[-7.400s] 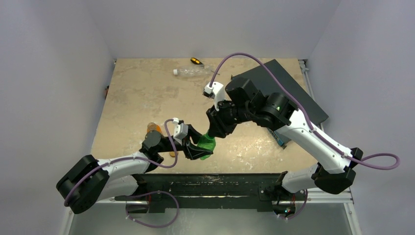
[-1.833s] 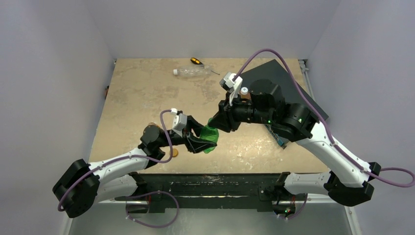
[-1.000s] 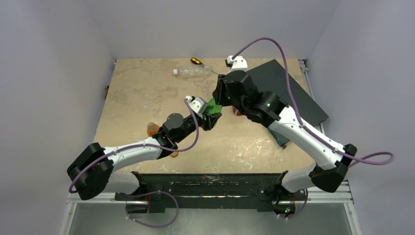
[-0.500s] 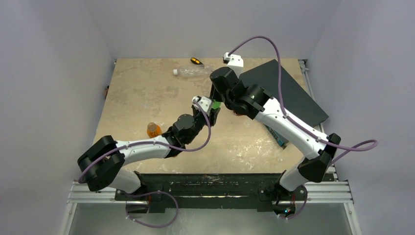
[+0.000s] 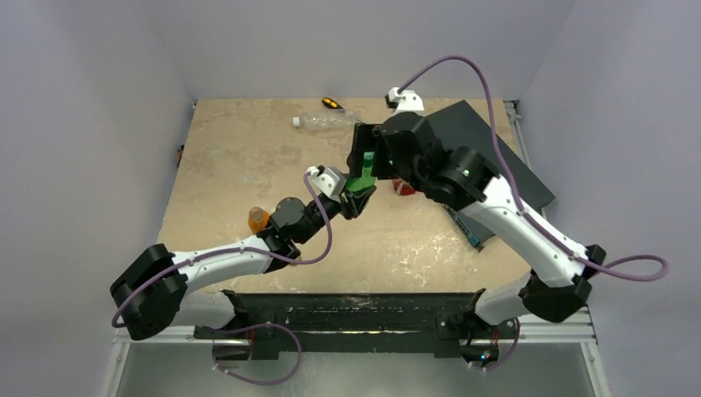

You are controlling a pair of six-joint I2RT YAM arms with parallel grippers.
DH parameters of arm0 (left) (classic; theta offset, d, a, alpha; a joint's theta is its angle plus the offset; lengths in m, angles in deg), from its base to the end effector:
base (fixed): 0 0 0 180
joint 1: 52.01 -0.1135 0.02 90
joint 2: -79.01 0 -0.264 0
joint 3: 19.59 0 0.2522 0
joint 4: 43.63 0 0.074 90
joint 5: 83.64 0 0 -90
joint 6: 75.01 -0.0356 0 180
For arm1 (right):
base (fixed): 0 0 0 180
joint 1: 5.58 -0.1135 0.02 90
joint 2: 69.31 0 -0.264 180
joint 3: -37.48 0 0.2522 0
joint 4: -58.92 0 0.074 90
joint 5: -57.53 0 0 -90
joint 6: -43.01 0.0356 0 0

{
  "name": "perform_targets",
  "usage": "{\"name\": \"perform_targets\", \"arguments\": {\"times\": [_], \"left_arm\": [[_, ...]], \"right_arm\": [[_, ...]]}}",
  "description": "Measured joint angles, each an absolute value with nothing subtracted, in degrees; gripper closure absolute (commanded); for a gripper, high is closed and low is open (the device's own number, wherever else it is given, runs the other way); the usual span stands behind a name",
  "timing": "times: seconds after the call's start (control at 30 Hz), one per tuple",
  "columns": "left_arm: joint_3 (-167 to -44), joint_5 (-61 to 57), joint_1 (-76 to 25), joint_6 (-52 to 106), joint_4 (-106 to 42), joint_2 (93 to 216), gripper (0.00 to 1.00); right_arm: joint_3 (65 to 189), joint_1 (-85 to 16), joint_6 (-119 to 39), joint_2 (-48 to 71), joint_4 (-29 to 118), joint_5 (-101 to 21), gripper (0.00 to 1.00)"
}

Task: Screw on the bottle caps
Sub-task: Screw the bottle cap onto the plastic bottle.

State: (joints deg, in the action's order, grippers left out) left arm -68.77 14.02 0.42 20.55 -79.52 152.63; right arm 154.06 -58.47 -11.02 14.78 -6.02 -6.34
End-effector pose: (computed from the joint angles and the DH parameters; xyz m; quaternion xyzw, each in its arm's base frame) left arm 0.1759 -0.2208 0.2841 0.2038 0.6001 -0.3374 0.6961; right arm 0.1905 0.2258 0.4547 -0.0180 0.8605 0.1868 0.4736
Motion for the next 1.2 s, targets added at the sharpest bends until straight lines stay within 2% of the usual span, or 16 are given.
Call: {"name": "perform_targets", "arguments": {"times": [0.23, 0.4, 0.63, 0.97, 1.2], "left_arm": [[-63.4, -2.9, -5.5, 25.6, -78.3, 150.1, 1.00], [-60.4, -15.8, -7.6, 30.0, -79.5, 147.5, 1.00], [-57.5, -31.7, -8.1, 39.1, -87.8, 144.0, 1.00], [-55.1, -40.3, -8.1, 49.6, -98.5, 144.2, 1.00], [-55.1, -42.0, -8.2, 52.0, -101.0, 144.8, 1.00]], "right_arm": [[148.8, -58.2, -21.5, 1.3, -2.7, -17.3, 0.02], [145.8, -57.6, -28.6, -3.5, -1.5, -26.7, 0.24], [142.3, -57.3, -34.0, -4.1, -1.8, -38.7, 0.25], [141.6, -57.3, -36.9, -4.9, -2.1, -49.0, 0.35], [140.6, -57.3, -37.3, -4.0, -2.4, -51.0, 0.37]]}}
